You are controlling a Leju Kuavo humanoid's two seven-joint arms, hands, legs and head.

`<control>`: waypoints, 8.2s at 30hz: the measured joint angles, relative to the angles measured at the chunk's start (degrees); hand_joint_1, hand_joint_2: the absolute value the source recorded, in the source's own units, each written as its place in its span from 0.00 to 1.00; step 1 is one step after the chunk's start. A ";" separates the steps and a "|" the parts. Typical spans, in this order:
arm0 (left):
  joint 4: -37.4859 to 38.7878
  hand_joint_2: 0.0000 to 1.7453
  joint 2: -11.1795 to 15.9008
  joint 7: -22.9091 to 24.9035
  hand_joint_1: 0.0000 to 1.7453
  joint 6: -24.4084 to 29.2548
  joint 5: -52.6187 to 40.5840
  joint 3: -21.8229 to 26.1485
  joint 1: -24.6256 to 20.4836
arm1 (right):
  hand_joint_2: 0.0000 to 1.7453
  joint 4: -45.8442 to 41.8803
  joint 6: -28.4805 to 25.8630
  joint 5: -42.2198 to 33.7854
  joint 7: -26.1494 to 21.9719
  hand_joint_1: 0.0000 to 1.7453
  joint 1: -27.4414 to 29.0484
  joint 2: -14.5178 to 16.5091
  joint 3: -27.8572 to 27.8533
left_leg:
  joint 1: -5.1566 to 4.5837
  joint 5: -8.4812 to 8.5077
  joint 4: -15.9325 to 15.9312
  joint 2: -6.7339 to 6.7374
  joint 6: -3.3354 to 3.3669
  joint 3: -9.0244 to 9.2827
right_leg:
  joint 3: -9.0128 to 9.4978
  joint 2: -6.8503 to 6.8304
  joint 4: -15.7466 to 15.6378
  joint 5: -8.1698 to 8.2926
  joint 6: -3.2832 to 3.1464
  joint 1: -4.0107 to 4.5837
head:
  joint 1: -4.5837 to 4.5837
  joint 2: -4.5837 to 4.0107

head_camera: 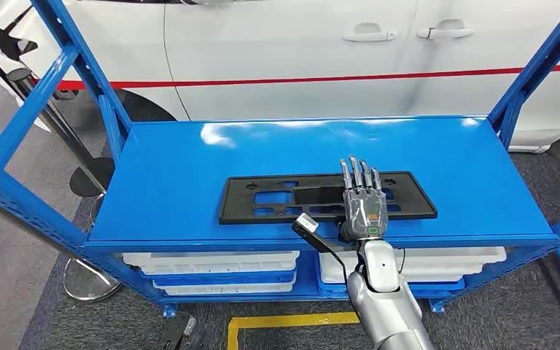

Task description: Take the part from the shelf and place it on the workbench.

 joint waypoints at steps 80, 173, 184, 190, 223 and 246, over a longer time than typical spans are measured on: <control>-0.02 1.00 -0.14 -7.72 0.00 11.82 -3.82 0.75 0.98 | 1.00 -53.85 0.19 -32.39 -39.99 0.98 4.40 8.08 -5.34 | 0.68 -8.54 8.67 0.08 -2.36 -0.62 | -6.02 -0.48 1.06 5.16 -1.49 -0.18 | 0.05 0.00; 0.11 1.00 -1.01 -0.20 0.00 13.18 -3.23 2.85 2.17 | 1.00 -45.74 0.25 -30.42 -39.96 0.98 7.85 7.36 11.04 | 1.00 -8.60 11.98 0.49 -3.23 -5.33 | -3.25 -1.03 -0.45 4.20 -2.49 0.36 | 0.02 0.00; 0.08 1.00 -1.10 -0.28 0.00 13.29 -3.08 2.84 1.51 | 1.00 -44.60 0.23 -30.81 -39.96 0.98 7.42 7.45 10.67 | 0.45 -6.38 -2.46 0.50 -1.01 9.29 | -9.13 -1.10 -0.56 10.27 -0.20 0.24 | 0.03 0.00; 0.09 1.00 -1.39 -0.30 0.00 13.33 -3.01 2.84 1.35 | 1.00 -44.23 0.23 -30.77 -39.96 0.98 7.43 7.40 9.75 | 0.35 -1.98 -2.53 1.03 0.23 4.32 | -12.88 -0.61 15.31 -1.36 0.75 -0.11 | 0.07 0.00; 0.07 1.00 -2.02 -0.04 0.00 13.20 -3.09 2.70 0.66 | 1.00 -43.79 0.23 -29.65 -39.76 0.98 6.12 7.65 8.57 | 0.23 1.05 -2.02 1.17 -0.22 0.74 | -7.50 -0.49 12.94 -0.55 1.38 -0.89 | 0.08 0.00; -0.11 1.00 -2.01 0.28 0.00 13.40 -2.80 2.67 0.00 | 1.00 -42.98 0.25 -29.01 -38.92 0.98 4.34 8.14 8.69 | 0.25 -7.23 -1.62 0.72 -0.82 9.44 | -11.99 -0.93 0.63 12.01 0.06 -0.55 | -0.11 0.00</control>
